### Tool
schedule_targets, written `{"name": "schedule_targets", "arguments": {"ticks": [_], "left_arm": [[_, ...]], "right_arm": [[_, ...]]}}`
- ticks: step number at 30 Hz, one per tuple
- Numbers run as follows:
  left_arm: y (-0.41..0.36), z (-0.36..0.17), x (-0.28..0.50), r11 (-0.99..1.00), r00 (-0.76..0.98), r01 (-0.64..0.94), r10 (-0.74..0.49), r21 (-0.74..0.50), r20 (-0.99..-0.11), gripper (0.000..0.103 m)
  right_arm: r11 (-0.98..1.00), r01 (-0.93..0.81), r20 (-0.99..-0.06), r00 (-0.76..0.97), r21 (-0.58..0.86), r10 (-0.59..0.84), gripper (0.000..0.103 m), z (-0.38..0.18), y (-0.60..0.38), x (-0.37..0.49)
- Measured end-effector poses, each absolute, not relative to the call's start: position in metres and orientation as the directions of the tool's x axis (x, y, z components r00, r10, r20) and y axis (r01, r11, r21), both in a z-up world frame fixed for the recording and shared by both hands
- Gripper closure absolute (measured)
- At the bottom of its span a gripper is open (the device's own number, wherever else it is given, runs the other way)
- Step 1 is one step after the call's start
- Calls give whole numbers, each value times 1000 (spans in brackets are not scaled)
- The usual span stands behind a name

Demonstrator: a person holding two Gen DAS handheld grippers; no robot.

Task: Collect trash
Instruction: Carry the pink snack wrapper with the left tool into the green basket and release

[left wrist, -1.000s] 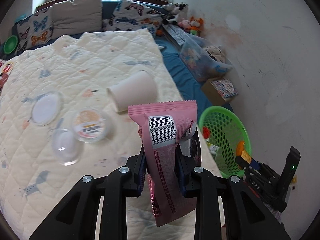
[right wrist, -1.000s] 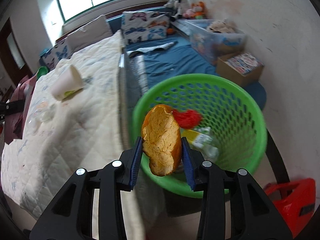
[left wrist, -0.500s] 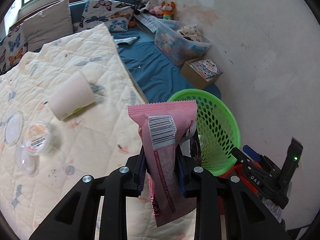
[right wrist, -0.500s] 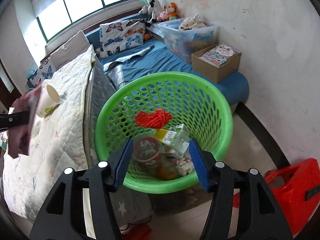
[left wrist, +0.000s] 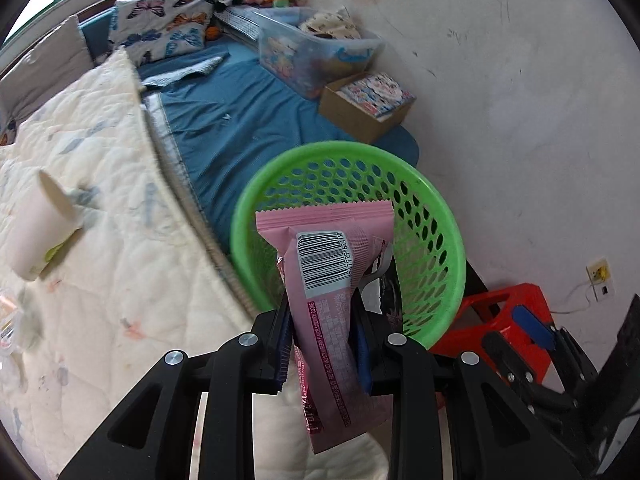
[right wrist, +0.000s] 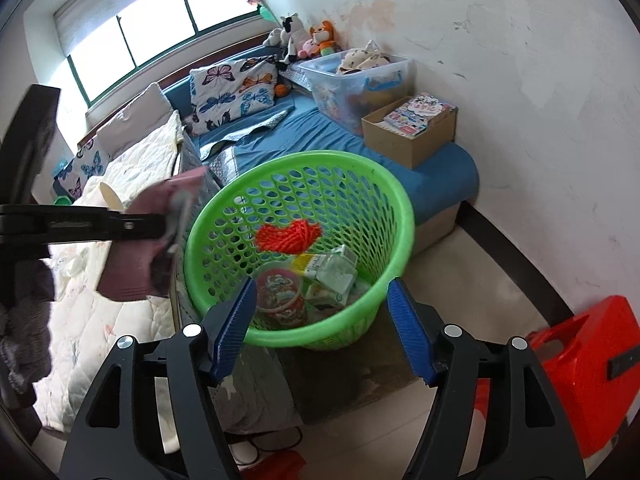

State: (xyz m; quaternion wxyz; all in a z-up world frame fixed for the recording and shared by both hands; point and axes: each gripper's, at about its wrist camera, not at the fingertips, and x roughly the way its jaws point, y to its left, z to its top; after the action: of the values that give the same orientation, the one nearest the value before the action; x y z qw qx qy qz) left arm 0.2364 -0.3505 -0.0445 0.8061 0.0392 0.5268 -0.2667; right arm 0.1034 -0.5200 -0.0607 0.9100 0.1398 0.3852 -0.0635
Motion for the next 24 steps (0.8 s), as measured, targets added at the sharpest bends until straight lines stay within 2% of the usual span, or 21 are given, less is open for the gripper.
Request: {"name": "schedule_targets", "arguments": {"ticks": [5,8,11,15,24], "left_arm": [[-373,-56,239,844,285,498,-377,-200,-881,74],[-378,-60,237,841,284,504,-375,-195,-882,65],[-379,-63,235,836,281,511,-382,-199,-881,52],[-374,-63,236,835,289,513,-387,-199,-876,44],[-343,-48,229,840,336,504,-405,-201,-850,42]], "right_arm": [[947,236,-721,693,220,-5,35,-62,-526,99],[946,236,-720,694,224,-3,35,-62,-526,97],[946,232,-718,696,225,-1,35,-60,-525,98],[947,226,-716,698,229,6,35,-61,-522,97],[955,193,-707,707,226,24,34,-55,-508,99]]}}
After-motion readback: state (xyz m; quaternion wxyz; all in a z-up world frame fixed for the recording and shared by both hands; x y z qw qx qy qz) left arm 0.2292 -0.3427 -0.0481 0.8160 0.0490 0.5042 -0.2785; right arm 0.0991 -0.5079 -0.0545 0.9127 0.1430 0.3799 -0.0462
